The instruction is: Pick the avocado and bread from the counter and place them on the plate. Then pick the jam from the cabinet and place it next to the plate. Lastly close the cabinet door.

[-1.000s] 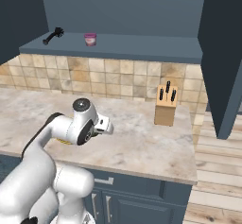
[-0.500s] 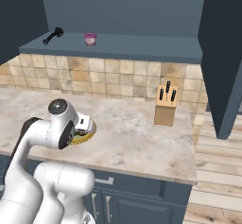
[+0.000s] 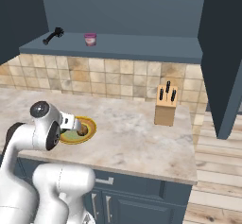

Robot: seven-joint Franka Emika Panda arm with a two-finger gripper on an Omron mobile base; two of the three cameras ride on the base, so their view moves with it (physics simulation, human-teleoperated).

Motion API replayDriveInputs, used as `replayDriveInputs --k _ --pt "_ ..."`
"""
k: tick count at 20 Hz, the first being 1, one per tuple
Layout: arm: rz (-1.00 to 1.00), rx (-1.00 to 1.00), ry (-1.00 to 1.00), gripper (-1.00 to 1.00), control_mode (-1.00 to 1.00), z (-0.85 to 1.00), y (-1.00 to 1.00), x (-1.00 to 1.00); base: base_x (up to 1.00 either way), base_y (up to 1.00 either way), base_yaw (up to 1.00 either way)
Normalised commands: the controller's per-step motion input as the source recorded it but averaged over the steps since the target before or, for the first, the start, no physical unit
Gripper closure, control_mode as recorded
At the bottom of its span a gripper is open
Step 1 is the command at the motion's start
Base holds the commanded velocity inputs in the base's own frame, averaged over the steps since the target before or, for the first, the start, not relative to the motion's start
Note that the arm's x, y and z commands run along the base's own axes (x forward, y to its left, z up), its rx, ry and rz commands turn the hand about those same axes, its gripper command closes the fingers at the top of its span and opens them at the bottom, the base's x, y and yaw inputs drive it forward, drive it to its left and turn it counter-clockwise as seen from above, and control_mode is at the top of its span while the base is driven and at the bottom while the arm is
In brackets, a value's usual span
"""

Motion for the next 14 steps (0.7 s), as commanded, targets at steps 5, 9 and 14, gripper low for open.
replayDriveInputs --k 5,9,14 --pt "0.02 0.00 0.00 1.00 -1.00 -0.08 0.30 0.05 0.00 0.00 0.00" --pt "0.00 0.00 0.00 1.00 -1.00 -0.19 0.09 0.17 0.00 0.00 0.00" --pt "0.01 0.00 0.00 1.00 -1.00 -0.31 0.01 0.30 0.00 0.00 0.00"
